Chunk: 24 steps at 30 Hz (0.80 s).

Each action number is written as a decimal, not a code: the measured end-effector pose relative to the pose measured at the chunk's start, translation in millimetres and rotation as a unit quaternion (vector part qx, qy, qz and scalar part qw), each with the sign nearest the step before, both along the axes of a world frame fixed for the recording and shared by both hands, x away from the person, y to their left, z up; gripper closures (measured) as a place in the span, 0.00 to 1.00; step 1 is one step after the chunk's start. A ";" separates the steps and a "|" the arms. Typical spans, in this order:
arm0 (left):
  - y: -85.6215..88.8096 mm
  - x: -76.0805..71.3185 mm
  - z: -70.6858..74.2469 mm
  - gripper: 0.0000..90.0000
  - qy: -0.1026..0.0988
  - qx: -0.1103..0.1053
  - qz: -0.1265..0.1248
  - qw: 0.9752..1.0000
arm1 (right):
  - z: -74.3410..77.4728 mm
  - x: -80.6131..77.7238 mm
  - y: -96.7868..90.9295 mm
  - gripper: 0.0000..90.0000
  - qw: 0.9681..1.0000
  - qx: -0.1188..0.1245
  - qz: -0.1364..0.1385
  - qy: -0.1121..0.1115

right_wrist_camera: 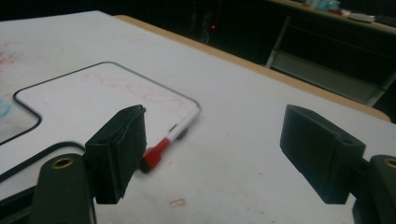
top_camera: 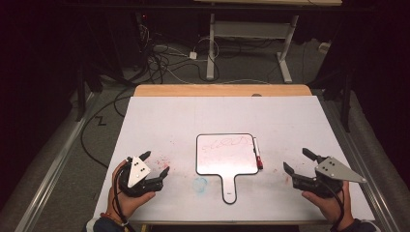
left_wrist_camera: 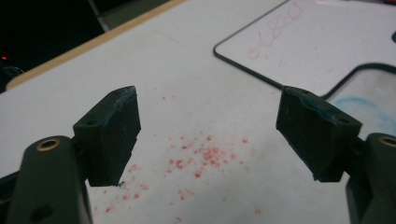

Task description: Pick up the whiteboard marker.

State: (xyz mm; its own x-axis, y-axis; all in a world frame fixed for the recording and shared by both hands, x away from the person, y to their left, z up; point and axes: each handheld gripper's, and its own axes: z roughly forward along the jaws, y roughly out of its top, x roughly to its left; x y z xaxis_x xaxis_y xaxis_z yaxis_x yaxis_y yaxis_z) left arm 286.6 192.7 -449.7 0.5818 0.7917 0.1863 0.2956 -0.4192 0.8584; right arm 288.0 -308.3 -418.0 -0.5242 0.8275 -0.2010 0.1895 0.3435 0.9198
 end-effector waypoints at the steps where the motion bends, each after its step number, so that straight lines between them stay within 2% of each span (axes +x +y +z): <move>1: -0.2 2.9 -2.3 0.23 0.007 0.001 0.001 1.000 | -1.7 -1.1 1.2 0.26 1.000 -0.008 0.003 0.001; 3: -0.6 4.6 -2.8 0.23 0.012 -0.002 -0.003 1.000 | -3.0 -0.7 1.8 0.26 1.000 -0.012 0.009 0.004; 4: -1.6 6.1 -3.9 0.23 0.016 -0.005 -0.006 1.000 | -4.4 1.0 3.2 0.25 1.000 -0.008 0.010 0.017; 7: -3.1 9.5 -8.6 0.24 0.025 0.002 -0.011 1.000 | -5.5 4.6 5.1 0.26 1.000 -0.013 0.016 0.024; 8: -3.6 11.9 -11.3 0.24 0.034 0.006 -0.012 0.999 | -6.3 6.4 5.6 0.26 0.999 -0.015 0.019 0.030; 9: -3.6 11.9 -11.3 0.24 0.034 0.006 -0.012 0.999 | -6.3 6.4 5.6 0.26 0.999 -0.015 0.019 0.030; 10: -4.1 12.1 -12.1 0.24 0.037 0.010 -0.014 0.999 | -9.0 9.1 7.0 0.27 0.999 -0.019 0.021 0.042; 14: -6.3 10.9 -12.1 0.23 0.037 0.016 -0.020 0.999 | -12.4 13.4 7.6 0.27 0.998 -0.022 0.032 0.058; 17: -8.6 12.1 -14.2 0.23 0.044 0.021 -0.021 0.999 | -15.2 20.2 7.2 0.28 0.996 -0.014 0.031 0.079; 18: -9.3 12.1 -14.7 0.23 0.046 0.021 -0.021 0.998 | -15.2 20.2 7.2 0.28 0.996 -0.014 0.031 0.079; 19: -10.0 12.1 -15.2 0.23 0.047 0.023 -0.021 0.998 | -16.0 24.4 8.1 0.30 0.995 -0.013 0.029 0.090; 24: -11.7 12.7 -16.5 0.23 0.049 0.026 -0.023 0.998 | -15.9 37.0 13.4 0.32 0.994 -0.011 0.036 0.106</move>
State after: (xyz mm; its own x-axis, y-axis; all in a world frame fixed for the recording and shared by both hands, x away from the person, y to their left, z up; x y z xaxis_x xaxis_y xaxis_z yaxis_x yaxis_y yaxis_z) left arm 299.3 181.0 -466.2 0.6355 0.7538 0.1673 0.3559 -0.4782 0.8029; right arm 325.0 -294.9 -433.9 -0.6150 0.7825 -0.0971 0.3529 0.3833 0.8535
